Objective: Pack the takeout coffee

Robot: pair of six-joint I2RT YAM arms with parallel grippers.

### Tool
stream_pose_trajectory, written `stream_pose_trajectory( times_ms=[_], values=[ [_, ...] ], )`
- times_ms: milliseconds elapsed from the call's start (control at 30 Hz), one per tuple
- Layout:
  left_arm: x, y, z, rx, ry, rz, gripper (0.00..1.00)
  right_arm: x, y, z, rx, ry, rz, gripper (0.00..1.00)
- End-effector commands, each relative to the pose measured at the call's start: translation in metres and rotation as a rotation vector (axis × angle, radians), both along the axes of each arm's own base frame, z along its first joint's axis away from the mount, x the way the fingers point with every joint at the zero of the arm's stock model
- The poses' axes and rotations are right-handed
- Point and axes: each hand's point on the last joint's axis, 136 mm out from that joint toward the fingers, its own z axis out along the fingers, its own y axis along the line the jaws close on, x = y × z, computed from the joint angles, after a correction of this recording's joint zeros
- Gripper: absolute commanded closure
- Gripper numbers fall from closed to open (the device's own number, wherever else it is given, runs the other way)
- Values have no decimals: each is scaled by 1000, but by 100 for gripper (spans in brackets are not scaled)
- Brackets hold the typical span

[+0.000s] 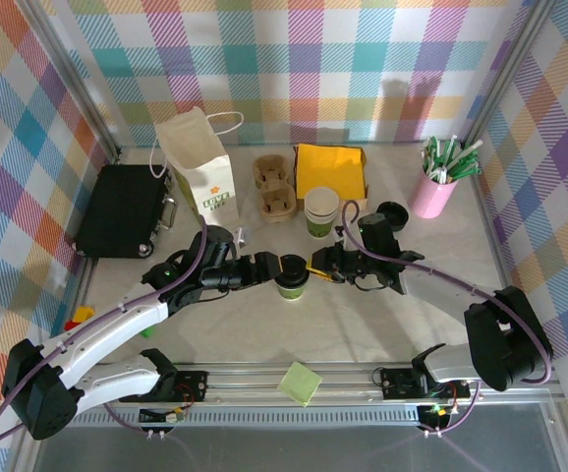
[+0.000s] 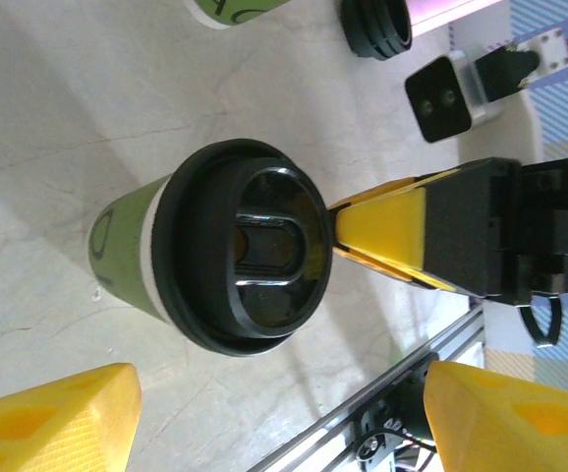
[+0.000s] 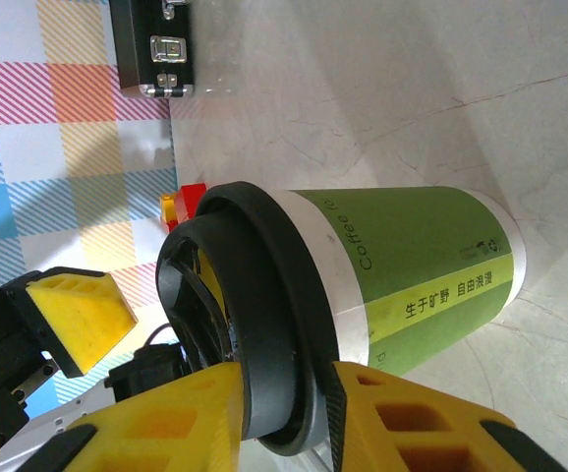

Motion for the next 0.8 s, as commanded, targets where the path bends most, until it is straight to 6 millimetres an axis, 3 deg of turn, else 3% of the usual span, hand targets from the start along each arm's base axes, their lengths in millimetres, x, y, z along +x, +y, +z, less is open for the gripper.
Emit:
stream_pose_trajectory(
  times_ms=[0, 433, 767],
  values=[
    [5, 6, 4, 44, -22, 6, 24, 3, 5, 7, -10, -34, 17, 68],
    [14, 6, -13, 108, -25, 1, 24, 2, 11, 9, -25, -42, 36, 67],
    [26, 1, -20, 140, -22, -3, 24, -3, 7, 14, -65, -99, 64, 56]
  ],
)
